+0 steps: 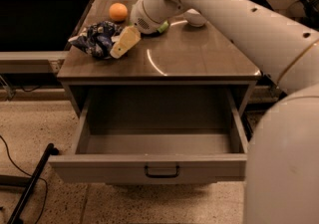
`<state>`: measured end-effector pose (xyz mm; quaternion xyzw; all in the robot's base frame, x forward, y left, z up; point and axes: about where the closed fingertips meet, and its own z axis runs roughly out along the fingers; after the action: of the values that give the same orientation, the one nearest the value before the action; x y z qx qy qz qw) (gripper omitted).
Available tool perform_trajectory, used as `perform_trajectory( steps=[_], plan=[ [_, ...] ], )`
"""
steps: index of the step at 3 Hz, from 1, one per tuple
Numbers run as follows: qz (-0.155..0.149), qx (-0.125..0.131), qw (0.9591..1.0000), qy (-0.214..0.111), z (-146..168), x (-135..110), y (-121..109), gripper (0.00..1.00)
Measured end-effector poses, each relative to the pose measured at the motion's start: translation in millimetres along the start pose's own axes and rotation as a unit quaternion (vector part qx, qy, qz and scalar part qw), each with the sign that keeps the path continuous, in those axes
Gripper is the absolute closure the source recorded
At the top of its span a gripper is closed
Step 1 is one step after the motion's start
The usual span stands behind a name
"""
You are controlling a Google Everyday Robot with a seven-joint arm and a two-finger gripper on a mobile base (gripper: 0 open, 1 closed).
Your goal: Place blue chip bag into top drawer
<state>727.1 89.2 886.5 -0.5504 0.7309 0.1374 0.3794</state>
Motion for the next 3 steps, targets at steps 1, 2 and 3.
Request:
perform_trajectory(
  steps=[1, 2, 3],
  plan=[
    [-0.006, -0.012, 0.9998, 0.013, 27, -10, 5, 0.0],
    [-0.012, -0.026, 0.9993, 0.026, 54, -17, 13, 0.25],
    [-0.013, -0.031, 0.9991, 0.027, 61, -19, 16, 0.5]
  ],
)
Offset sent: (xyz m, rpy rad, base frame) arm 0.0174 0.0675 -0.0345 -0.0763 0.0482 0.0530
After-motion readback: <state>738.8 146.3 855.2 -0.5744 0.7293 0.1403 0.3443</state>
